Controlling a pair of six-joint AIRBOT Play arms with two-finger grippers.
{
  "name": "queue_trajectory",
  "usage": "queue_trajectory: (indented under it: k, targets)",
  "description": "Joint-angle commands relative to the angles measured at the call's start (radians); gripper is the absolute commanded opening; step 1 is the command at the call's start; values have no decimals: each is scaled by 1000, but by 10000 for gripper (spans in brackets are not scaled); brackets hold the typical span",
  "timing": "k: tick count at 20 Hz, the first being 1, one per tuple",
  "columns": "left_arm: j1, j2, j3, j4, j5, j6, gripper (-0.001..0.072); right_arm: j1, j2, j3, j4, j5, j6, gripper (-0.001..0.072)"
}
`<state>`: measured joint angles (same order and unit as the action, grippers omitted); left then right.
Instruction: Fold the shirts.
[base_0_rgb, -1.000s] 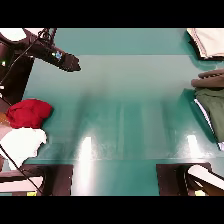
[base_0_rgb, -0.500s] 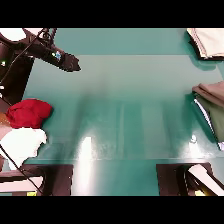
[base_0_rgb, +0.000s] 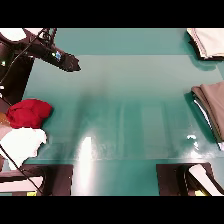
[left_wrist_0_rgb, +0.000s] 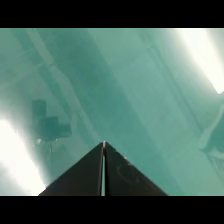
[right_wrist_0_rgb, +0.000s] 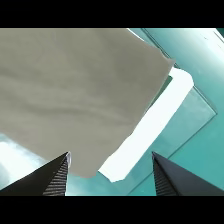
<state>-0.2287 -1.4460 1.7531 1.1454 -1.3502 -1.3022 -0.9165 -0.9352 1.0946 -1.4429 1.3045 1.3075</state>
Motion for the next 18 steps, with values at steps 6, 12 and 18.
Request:
queue_trajectory:
  k: [6,12,18]
  targets:
    - [0,0,0,-2,5,-7,27,299,116,-5,299,-37,20,11]
    - [0,0,0,-2,34,-7,27,600,183,-5,296,-61,20,19]
    - [0,0,0,-2,34,-7,27,745,184,-5,296,-63,20,19]
